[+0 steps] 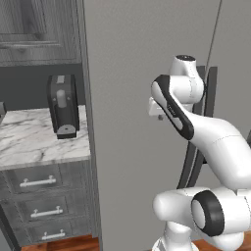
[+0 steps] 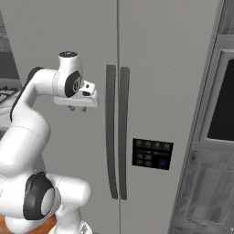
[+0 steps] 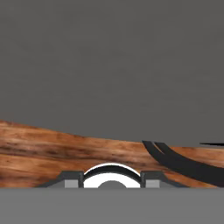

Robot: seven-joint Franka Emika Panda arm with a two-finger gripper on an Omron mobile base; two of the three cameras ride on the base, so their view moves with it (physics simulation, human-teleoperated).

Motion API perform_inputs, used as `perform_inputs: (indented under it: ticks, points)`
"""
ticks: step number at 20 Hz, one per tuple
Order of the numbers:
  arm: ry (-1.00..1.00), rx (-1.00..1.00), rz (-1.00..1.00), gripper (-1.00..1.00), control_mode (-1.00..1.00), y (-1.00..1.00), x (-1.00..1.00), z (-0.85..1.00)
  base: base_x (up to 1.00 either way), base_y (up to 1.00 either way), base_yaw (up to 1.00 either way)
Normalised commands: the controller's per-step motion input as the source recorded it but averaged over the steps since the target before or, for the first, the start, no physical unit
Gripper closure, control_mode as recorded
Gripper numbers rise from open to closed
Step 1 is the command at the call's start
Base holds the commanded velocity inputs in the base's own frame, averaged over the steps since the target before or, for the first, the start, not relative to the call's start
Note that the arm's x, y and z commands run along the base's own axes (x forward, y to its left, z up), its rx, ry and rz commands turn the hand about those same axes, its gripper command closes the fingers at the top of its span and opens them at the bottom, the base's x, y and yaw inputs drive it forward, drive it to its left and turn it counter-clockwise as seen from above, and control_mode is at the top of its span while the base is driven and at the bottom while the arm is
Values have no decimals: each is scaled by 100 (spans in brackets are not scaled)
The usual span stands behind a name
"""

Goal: Open the freezer door, pick up the ice cube tray from the freezer, and place it on the dining counter.

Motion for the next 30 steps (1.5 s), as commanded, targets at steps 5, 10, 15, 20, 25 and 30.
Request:
perform_inputs:
  ticks: [5,10,15,20,25,30]
  points:
    - [-3,0,0,-100,-100,-2,-9,0,0,0,0]
    - [0,0,0,-100,-100,-1,-6,-2,0,0,0]
    - [-7,0,-5,-100,-100,-11,-50,-2,0,0,0]
    - [-15,0,-10,-100,-100,-12,-62,-13,0,0,0]
    - [0,0,-11,-100,-100,-2,-8,-10,0,0,0]
    - [0,0,-2,-100,-100,0,0,0,0,0,0]
